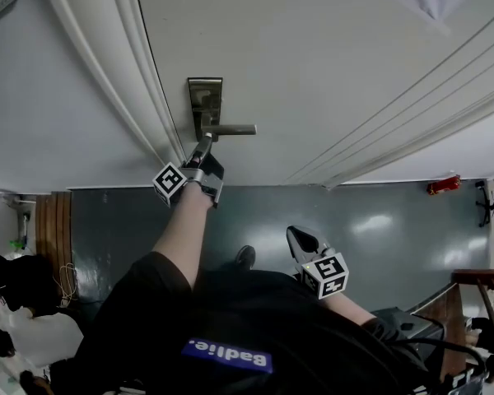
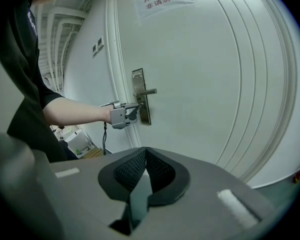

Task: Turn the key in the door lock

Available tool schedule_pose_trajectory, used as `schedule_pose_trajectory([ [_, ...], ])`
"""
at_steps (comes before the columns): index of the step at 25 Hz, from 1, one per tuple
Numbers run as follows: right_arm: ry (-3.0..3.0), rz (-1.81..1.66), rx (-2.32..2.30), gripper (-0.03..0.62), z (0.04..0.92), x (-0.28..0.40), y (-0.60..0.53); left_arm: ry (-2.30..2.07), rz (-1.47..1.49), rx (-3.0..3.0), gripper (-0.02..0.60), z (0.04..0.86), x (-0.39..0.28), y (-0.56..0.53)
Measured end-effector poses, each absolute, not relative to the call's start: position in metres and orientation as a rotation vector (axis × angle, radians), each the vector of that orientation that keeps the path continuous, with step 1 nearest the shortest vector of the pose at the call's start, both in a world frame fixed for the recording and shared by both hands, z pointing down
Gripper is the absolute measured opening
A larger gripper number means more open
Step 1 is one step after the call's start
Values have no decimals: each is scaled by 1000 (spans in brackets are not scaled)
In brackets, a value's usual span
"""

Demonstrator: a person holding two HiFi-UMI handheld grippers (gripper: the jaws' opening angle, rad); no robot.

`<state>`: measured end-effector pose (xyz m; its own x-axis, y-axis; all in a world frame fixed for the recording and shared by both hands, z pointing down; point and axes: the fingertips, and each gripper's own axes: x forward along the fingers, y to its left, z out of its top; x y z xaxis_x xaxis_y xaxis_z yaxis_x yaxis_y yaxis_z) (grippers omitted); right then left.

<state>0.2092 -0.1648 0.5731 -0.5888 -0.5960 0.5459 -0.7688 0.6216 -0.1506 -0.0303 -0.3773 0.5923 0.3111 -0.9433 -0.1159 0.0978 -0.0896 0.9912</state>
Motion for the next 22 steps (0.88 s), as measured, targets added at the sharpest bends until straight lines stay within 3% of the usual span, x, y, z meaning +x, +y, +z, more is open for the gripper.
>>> schedule_pose_trajectory([
  [9, -2431, 527, 891, 5, 600, 208, -142, -882, -1095, 1391, 49, 589, -30, -380],
  [14, -2511, 474, 820, 17, 591, 180, -131, -1016, -875, 1689, 167, 561, -29, -351],
  [22, -2585, 491, 959, 17, 565, 125, -86, -1037, -715, 1972, 168, 506, -53, -216],
])
